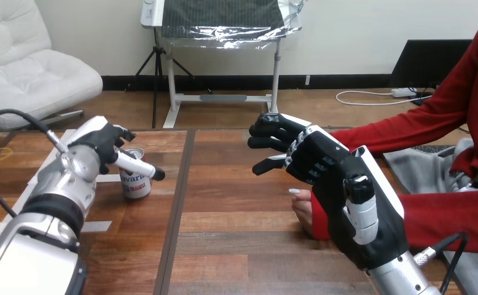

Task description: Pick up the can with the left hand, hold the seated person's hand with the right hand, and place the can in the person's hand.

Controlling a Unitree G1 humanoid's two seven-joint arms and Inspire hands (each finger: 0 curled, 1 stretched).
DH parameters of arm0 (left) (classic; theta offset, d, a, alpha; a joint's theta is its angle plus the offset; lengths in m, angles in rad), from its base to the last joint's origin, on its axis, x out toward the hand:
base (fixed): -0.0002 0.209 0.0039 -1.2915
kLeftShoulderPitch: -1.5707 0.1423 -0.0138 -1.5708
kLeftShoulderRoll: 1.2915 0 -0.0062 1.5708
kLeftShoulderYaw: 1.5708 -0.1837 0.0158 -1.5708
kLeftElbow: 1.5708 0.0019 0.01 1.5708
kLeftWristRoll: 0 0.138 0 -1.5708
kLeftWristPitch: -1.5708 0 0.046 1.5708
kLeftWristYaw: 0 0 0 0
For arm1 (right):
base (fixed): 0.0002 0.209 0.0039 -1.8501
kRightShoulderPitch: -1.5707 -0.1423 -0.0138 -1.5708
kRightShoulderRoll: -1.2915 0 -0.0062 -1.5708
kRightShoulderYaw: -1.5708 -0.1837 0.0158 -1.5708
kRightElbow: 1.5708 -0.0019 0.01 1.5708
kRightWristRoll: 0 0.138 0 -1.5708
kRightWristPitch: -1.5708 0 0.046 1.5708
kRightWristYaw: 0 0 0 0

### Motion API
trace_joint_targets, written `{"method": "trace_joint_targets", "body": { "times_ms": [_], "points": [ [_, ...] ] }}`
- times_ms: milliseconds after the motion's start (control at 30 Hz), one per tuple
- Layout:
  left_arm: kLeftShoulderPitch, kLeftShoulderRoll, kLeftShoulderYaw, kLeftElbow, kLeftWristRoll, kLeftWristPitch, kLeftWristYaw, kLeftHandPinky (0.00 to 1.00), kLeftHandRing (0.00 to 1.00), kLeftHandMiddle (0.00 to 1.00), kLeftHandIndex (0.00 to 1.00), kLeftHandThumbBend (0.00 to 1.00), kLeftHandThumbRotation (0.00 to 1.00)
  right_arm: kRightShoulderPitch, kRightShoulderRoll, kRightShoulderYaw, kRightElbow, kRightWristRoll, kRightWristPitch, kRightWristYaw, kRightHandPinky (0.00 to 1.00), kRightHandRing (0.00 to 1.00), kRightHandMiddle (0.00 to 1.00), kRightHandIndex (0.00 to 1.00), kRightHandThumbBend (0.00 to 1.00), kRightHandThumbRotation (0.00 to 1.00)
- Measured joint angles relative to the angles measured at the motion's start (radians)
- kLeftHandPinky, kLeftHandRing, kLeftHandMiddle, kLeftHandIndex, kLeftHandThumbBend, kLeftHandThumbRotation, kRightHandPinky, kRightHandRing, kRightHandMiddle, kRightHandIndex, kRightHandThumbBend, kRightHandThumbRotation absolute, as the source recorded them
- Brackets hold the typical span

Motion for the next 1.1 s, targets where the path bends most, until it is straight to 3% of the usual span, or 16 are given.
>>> {"method": "trace_joint_targets", "body": {
  "times_ms": [1100],
  "points": [
    [0.019, -0.014, -0.003, 0.000, 0.000, -0.002, 0.020, 0.80, 0.92, 0.93, 0.91, 0.88, 0.27, 0.001, -0.001, 0.000, 0.000, 0.001, 0.000, 0.000, 0.63, 0.79, 0.80, 0.80, 0.88, 1.00]
  ]
}}
